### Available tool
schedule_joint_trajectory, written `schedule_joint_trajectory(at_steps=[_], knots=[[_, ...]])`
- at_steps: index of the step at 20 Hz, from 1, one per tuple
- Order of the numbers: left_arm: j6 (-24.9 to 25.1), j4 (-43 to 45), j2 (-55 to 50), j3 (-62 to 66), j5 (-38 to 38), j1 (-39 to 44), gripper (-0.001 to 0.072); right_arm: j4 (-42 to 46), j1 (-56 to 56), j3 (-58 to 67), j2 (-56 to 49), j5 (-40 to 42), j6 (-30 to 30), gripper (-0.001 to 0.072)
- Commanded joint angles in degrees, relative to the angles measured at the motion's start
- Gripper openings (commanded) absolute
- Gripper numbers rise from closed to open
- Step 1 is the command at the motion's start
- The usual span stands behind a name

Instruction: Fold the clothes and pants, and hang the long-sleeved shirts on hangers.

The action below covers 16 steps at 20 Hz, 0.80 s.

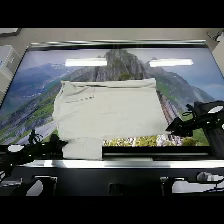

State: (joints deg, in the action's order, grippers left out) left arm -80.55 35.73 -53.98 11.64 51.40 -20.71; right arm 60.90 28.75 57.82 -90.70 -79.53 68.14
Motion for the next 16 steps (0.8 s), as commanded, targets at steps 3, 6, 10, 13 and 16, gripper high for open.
schedule_joint_trajectory(at_steps=[3, 6, 10, 13, 16], knots=[[0.00, 0.00, -0.02, 0.04, -0.04, 0.02, 0.0024, -1.79, -0.02, -0.94, -0.09, 6.27, 0.02, 0.0360], [0.02, 0.00, -0.02, 0.04, -0.04, 0.02, 0.0024, -2.43, -0.04, -0.96, -0.09, 8.55, 0.02, 0.0352], [0.00, 0.02, -0.02, 0.04, -0.04, 0.02, 0.0024, -2.97, -2.71, -2.10, -0.09, 8.76, -0.02, 0.0352], [0.02, 0.02, -0.02, 0.04, -0.04, 0.02, 0.0024, -2.19, -5.09, -2.91, -0.07, 8.72, 0.26, 0.0349], [0.02, 0.02, -0.02, 0.04, -0.04, 0.02, 0.0024, -1.92, -5.01, -2.91, -0.07, 7.21, 0.42, 0.0204]])
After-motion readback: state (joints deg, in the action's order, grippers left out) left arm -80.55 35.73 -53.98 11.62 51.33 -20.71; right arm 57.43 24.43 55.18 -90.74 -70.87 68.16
